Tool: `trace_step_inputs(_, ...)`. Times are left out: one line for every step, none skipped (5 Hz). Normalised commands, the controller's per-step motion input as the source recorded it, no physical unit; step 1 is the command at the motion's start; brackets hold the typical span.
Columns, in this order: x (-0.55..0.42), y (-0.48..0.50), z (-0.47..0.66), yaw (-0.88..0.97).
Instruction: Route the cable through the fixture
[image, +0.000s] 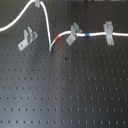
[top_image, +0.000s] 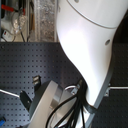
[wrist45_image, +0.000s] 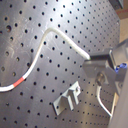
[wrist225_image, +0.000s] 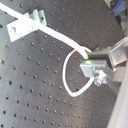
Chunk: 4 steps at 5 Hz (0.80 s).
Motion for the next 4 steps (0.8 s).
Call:
trace_step_inputs(-0.012, 0.006, 0.01, 0.0)
trace_step_inputs(-0.193, 0.092, 0.07, 0.81)
trace_step_inputs(-0.146, 0.084, 0.22, 0.82)
trace_step_inputs(-0.155, 0.067, 0.32, 0.77)
